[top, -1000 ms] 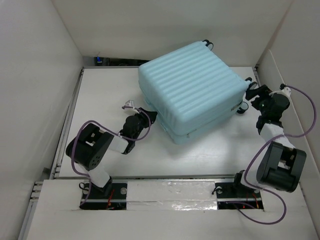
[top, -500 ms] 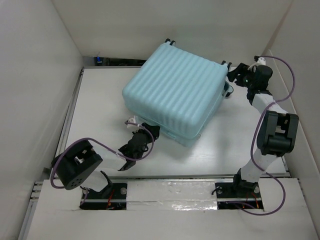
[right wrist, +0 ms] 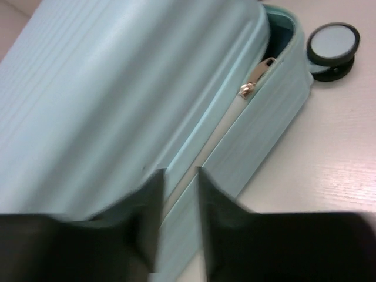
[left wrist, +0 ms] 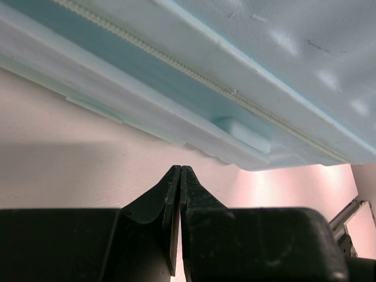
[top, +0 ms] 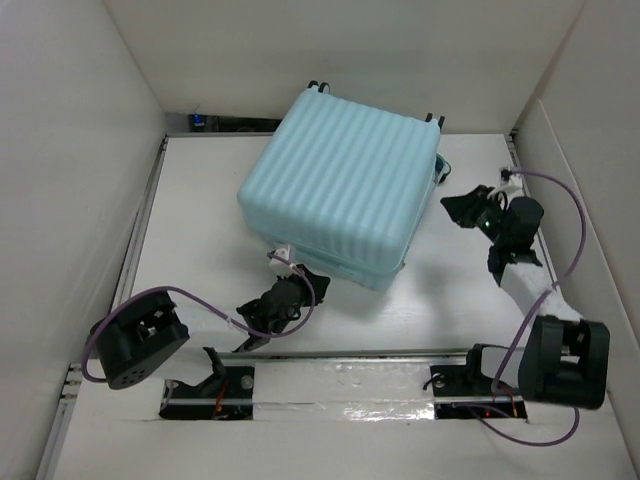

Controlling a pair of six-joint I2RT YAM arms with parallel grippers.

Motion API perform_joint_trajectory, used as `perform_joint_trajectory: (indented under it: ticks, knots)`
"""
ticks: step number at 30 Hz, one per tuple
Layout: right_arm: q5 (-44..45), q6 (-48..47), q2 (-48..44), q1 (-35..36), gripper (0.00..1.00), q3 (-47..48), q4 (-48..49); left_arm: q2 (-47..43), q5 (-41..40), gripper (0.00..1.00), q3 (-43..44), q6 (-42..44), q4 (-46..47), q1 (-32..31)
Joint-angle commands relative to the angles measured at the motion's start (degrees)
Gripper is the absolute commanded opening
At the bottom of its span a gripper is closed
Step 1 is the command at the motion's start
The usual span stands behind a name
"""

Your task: Pack the luggage

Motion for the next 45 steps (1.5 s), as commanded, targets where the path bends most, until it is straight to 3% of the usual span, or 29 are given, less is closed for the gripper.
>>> perform_joint_trajectory:
  ticks: [1, 3, 8, 9, 12, 13, 16, 23, 30, 36, 40, 45]
  knots:
    - [-1.8, 2.7, -7.4, 4.4, 0.17, -12.7, 13.9, -1.2, 1.3, 0.00, 1.6, 1.4, 0.3, -0.2]
    - [-3.6, 1.8, -12.6, 5.9, 0.02, -18.0, 15.7, -1.5, 1.3, 0.00, 1.6, 1.4, 0.3, -0.2]
    - [-7.5, -1.0, -24.2, 7.5, 0.00, -28.6, 10.6, -4.4, 1.9, 0.00, 0.5, -0.7, -1.3, 1.1]
    - [-7.3, -1.4, -27.3, 8.6, 0.02, -29.5, 10.4, -4.9, 2.7, 0.00, 0.4, -1.6, -1.5, 3.2]
    - [-7.3, -4.1, -30.8, 10.0, 0.10, -31.4, 8.1, -6.4, 6.4, 0.18, 0.0, -2.1, -1.3, 5.6]
    - [-7.4, -3.7, -31.8, 10.0, 0.23, -32.0, 10.3, -7.4, 7.0, 0.28, 0.1, -1.6, -1.2, 5.6]
    - [-8.8, -4.5, -31.8, 11.5, 0.31, -32.0, 11.7, -8.5, 8.1, 0.35, 0.7, -1.5, -2.0, 6.1]
    - [-8.1, -6.8, -26.2, 19.5, 0.35, -29.8, 12.3, -5.9, 12.5, 0.36, 1.9, -2.4, -1.9, 8.8]
    - [-1.4, -6.9, -30.0, 24.1, 0.35, -32.1, 10.3, -2.5, 14.9, 0.36, 2.4, -2.2, 1.2, 10.6]
    - [1.0, -8.6, -29.3, 24.1, 0.35, -29.5, 8.0, -2.6, 15.5, 0.38, 1.8, -2.4, 3.9, 10.6]
    - [-1.5, -7.5, -28.4, 24.1, 0.24, -29.6, 8.6, -4.6, 15.0, 0.41, -0.4, -2.9, 4.9, 10.6]
    - [2.2, -7.0, -33.6, 25.3, 0.28, -31.4, 4.1, -5.9, 15.3, 0.44, -1.4, -3.0, 4.4, 11.8]
